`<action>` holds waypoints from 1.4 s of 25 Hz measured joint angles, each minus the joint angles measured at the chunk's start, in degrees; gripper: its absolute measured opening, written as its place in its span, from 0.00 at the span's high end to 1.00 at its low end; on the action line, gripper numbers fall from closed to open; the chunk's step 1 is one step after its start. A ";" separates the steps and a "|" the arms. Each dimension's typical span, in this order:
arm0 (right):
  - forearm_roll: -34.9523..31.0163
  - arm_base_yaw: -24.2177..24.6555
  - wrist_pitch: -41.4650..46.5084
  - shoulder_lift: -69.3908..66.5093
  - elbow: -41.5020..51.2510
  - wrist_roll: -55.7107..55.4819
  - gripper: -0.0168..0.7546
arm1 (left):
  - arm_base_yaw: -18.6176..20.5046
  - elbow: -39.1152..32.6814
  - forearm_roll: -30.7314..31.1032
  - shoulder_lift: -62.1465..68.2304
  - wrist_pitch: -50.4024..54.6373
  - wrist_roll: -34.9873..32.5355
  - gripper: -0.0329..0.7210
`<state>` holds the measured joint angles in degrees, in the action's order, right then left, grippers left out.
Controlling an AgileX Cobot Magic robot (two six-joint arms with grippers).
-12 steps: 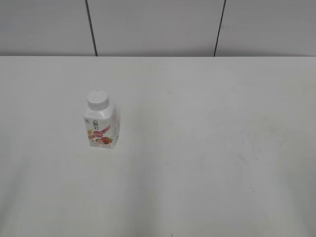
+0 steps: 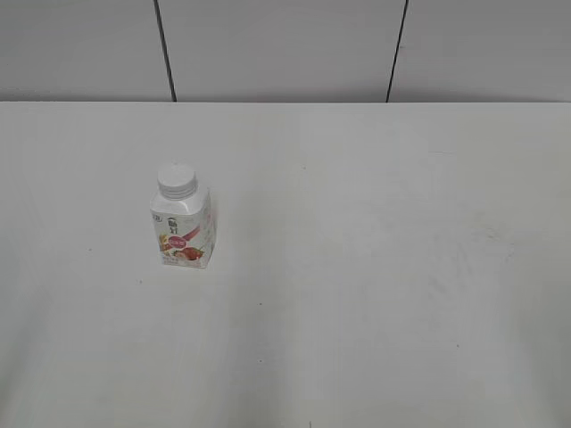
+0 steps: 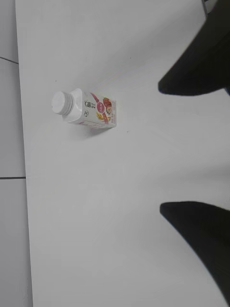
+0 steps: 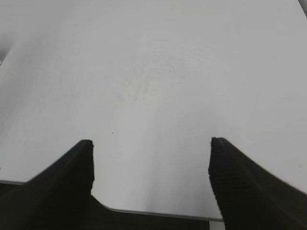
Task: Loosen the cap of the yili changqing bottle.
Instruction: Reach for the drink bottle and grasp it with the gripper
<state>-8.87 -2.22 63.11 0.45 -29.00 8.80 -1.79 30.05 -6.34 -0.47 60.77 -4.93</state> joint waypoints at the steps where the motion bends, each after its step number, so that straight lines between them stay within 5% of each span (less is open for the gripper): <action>1: 0.00 0.00 0.00 0.00 0.00 0.00 0.22 | 0.00 0.00 0.00 0.00 0.00 0.00 0.38; 35: 0.00 0.00 0.00 0.00 0.00 0.00 0.22 | 0.00 0.00 0.00 0.00 -0.06 0.00 0.38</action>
<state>-8.87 -2.22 63.11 0.45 -29.00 8.80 -1.79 30.05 -6.34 -0.47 60.72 -4.93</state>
